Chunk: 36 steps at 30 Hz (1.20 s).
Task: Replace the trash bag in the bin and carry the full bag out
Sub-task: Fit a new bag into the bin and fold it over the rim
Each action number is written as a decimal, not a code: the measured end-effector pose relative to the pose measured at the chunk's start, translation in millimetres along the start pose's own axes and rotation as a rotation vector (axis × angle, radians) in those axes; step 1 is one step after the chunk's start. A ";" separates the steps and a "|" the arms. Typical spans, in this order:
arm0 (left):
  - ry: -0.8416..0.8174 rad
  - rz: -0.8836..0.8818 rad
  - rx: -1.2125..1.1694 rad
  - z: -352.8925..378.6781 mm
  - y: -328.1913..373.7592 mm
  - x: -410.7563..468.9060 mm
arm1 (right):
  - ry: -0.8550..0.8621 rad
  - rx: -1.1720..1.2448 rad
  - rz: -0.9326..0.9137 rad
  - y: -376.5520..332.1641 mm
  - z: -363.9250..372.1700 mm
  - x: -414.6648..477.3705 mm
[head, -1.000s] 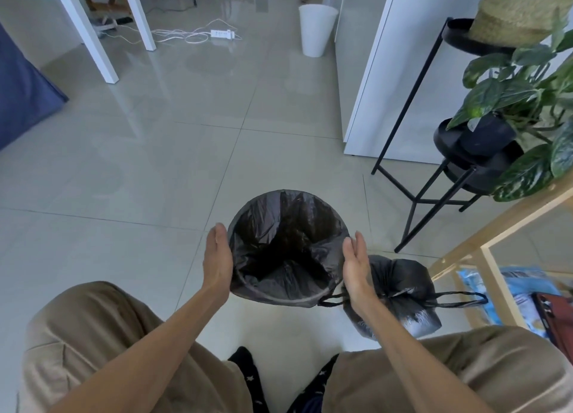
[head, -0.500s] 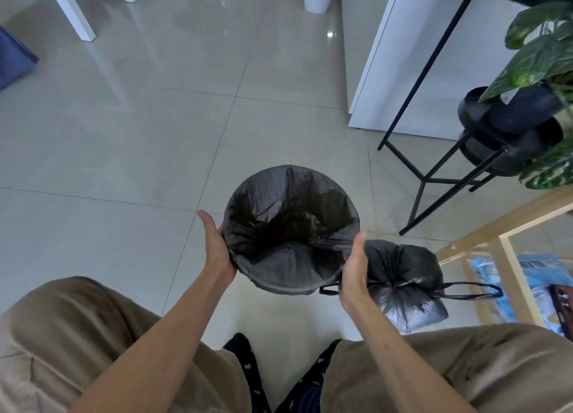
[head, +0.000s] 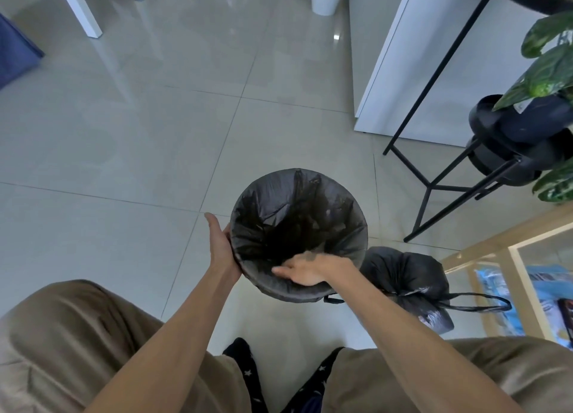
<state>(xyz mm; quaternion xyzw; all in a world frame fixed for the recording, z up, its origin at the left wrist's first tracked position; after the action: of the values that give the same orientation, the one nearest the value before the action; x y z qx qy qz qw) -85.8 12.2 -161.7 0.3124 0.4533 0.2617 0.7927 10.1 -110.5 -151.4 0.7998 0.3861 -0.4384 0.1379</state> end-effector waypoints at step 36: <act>-1.159 0.324 2.222 86.9 -34.0 -46.4 | 0.006 0.025 0.004 11.1 -104.5 55.0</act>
<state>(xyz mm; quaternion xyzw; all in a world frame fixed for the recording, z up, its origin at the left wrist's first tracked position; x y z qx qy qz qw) -25.7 -65.3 -126.6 0.9287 -0.0280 -0.3406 0.1440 97.9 -32.2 -136.8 0.8035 0.3795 -0.4406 0.1274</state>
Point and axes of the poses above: each hand's wrist, its own x-axis towards the middle knuckle, its own z-axis out of the palm, y = z × x, the point moved 7 cm from there along x, towards the middle knuckle, and after that the axes turned 12 degrees about z, right-handed, at the moved point
